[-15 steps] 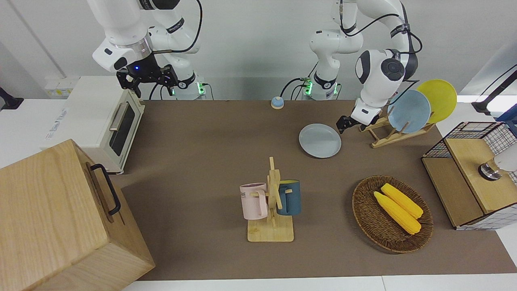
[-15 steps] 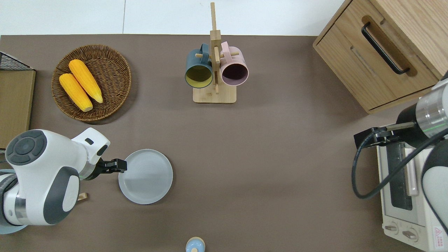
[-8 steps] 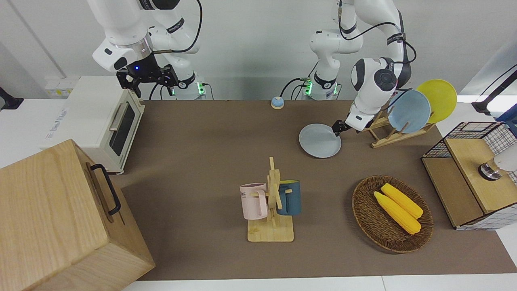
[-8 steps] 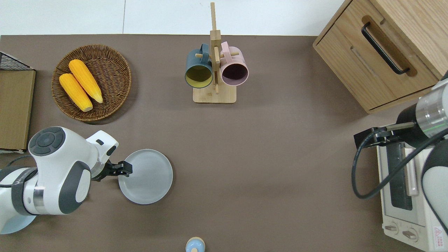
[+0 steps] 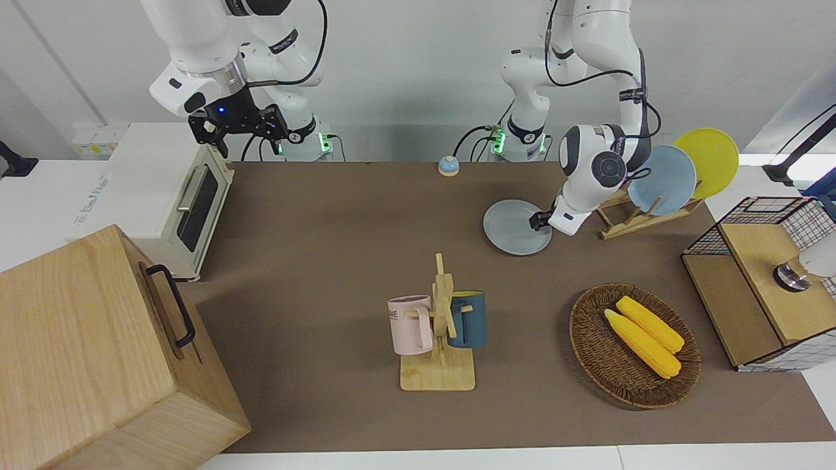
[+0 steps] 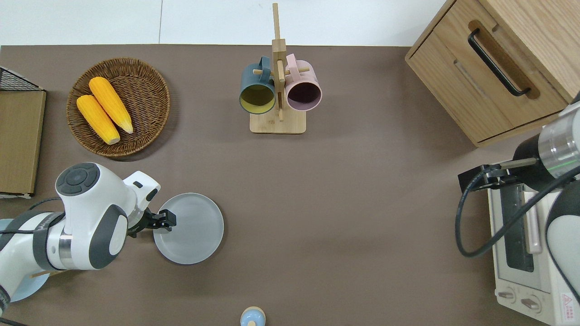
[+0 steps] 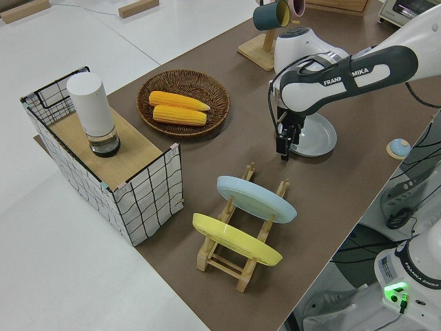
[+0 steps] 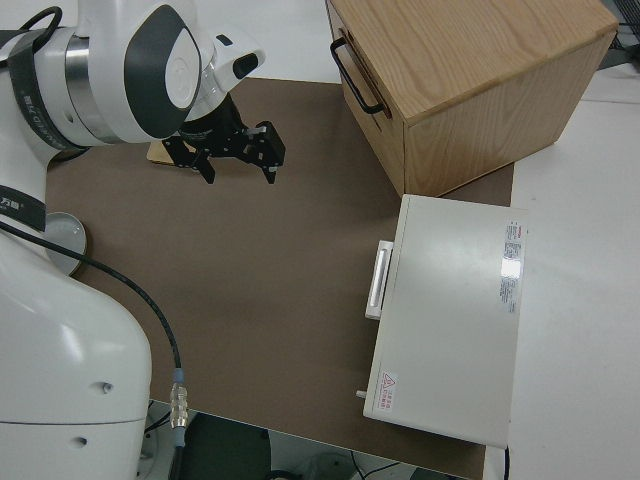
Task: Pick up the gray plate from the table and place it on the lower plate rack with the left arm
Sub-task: 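Close the left gripper on the gray plate's rim and lift it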
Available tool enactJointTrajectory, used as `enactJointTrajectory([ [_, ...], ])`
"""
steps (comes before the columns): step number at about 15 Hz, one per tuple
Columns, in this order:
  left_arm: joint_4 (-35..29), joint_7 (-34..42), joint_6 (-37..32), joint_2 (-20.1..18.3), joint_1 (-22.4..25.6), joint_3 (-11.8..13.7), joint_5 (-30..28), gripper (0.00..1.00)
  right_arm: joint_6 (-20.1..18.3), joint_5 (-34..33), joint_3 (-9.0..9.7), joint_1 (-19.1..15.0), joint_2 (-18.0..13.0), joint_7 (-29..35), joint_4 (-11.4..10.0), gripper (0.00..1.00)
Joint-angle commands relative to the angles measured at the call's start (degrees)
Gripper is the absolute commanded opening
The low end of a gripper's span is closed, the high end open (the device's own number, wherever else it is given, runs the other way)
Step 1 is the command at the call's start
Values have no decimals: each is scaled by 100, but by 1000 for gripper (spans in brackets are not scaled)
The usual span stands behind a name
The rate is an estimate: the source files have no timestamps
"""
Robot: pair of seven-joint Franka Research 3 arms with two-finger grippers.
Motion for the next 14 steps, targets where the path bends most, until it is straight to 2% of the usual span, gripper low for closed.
enactJointTrajectory([
  [1, -2, -199, 122, 23, -56, 14, -101, 159, -83, -38, 134, -147, -14, 73, 55, 983],
  [3, -2, -216, 122, 23, -56, 14, -101, 110, -83, -38, 134, -147, -14, 73, 55, 983],
  [5, 6, -225, 122, 23, -64, 14, -145, 8, -83, -38, 134, -147, -14, 73, 55, 983],
  [11, 50, -216, 104, 50, -38, 14, -172, 0, -83, -38, 134, -147, -14, 73, 55, 983],
  [14, 392, -443, -193, -3, -21, 14, -172, 0, -83, -47, 134, -147, -14, 73, 55, 983],
])
